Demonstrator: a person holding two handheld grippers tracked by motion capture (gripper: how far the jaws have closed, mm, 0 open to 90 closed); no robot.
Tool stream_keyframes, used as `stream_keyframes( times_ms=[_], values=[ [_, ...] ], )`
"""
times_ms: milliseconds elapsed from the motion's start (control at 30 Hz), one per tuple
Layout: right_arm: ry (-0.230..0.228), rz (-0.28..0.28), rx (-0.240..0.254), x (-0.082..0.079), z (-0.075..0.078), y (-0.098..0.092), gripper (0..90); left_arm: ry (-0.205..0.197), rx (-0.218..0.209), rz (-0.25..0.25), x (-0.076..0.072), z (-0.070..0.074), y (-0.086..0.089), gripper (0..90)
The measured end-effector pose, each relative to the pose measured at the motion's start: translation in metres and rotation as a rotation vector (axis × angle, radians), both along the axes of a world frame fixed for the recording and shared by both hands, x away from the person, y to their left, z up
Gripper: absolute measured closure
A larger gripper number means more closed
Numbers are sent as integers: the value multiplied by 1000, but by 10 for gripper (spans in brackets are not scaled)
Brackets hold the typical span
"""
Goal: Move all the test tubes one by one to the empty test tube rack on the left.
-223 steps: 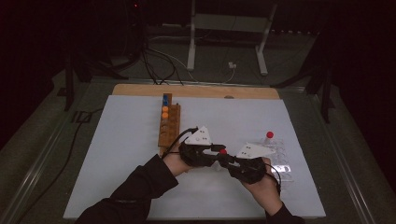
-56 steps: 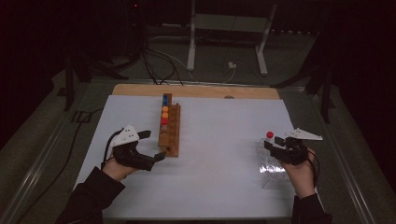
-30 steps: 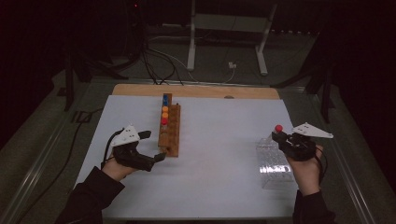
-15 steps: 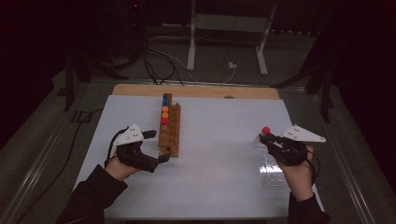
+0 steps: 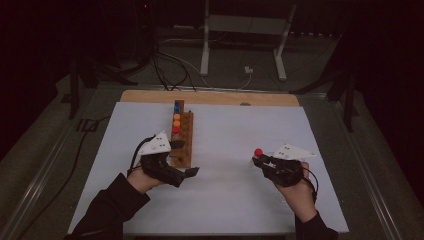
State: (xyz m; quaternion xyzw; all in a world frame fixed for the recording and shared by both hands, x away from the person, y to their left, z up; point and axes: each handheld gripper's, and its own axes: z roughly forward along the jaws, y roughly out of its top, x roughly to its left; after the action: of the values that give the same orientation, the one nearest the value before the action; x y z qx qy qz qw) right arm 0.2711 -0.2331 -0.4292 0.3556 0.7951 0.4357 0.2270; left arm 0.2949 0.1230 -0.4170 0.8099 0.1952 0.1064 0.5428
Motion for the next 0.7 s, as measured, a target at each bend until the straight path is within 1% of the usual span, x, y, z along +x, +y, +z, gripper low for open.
stream_keyframes(
  times_ms=[100,233,267,300,367,400,467,533,567,633,667,700],
  values=[
    [6,34,-9,-2,-2,10,752,-4,1,-31,-2,3,-11,28],
    [13,72,-8,-5,-3,20,752,-7,-1,-66,-2,5,-27,78],
    [14,81,-3,-5,-3,22,752,-13,-2,-76,-2,6,-31,101],
    [16,92,-2,-6,-3,25,752,-16,-2,-81,-2,6,-35,158],
    [20,111,1,-8,-3,30,752,-14,1,-104,0,7,-45,177],
    [20,121,-1,-9,-3,32,752,-18,6,-107,0,7,-50,213],
    [20,138,-7,-10,-4,38,752,-22,14,-126,2,6,-61,242],
    [25,148,-14,-11,-5,42,753,-34,19,-133,2,6,-71,303],
    [27,153,-16,-11,-6,44,752,-35,14,-146,2,6,-75,324],
    [29,158,-21,-12,-7,46,752,-42,23,-155,3,6,-83,396],
    [29,161,-20,-12,-7,46,752,-38,24,-166,4,6,-86,412],
    [27,162,-20,-12,-7,46,752,-34,25,-172,5,5,-88,447]
  ],
)
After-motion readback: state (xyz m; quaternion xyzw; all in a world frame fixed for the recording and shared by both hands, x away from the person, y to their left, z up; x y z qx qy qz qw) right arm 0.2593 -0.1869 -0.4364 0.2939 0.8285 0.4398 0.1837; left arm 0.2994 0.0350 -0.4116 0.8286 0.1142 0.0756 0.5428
